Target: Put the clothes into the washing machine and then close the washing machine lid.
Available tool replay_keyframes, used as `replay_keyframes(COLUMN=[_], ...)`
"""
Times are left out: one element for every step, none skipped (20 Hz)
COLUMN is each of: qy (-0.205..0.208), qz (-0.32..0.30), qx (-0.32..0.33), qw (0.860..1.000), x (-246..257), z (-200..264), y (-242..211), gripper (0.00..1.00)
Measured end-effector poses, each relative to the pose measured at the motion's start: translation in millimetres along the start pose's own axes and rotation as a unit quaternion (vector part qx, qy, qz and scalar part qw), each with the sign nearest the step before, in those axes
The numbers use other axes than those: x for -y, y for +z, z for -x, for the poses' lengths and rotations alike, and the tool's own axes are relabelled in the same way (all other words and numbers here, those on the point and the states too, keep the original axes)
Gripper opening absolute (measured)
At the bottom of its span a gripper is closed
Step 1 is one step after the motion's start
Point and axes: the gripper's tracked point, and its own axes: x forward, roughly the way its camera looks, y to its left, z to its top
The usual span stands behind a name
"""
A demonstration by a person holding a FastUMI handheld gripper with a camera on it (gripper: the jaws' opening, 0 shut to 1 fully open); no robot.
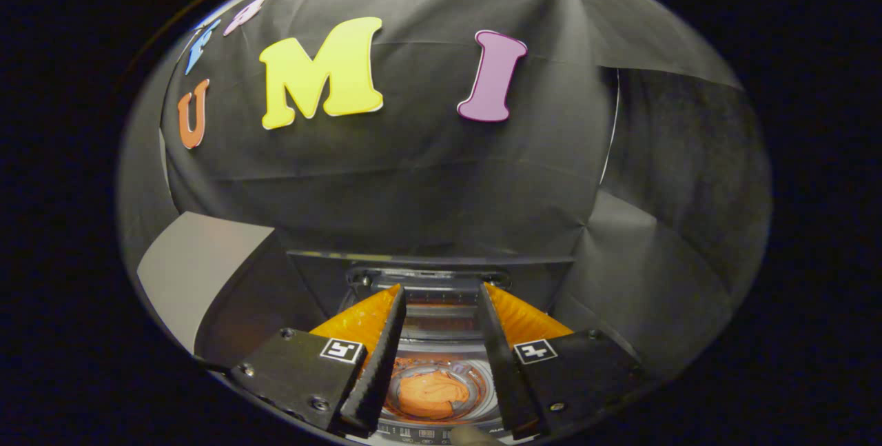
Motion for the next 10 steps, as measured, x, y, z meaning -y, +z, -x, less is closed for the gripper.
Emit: replay_keyframes(qy=[-0.001, -0.002, -0.001, -0.001, -0.001, -0.001, 0.001, 0.002, 0.002, 0.001], qz=[-0.001, -0.004, -0.008, -0.01, -0.01, -0.009, -0.008, -0.006, -0.003, -0.002], qx=[0.003, 0.005, 0.009, 0.011, 0.013, 0.012, 0.012, 0.013, 0.014, 0.013], qw=[1.0, 1.0, 1.0, 1.0, 1.0, 1.0, 1.0, 1.0, 1.0, 1.0], x=[0, 2, 1, 1, 1, 2, 0, 0, -1, -2], z=[-2, -7, -10, -14, -17, -22, -26, -31, -37, -42], y=[8, 16, 23, 30, 37, 42, 46, 53, 58, 61], gripper=[0.66, 0.66, 0.66, 0.66, 0.66, 0.66, 0.66, 0.66, 0.66, 0.66])
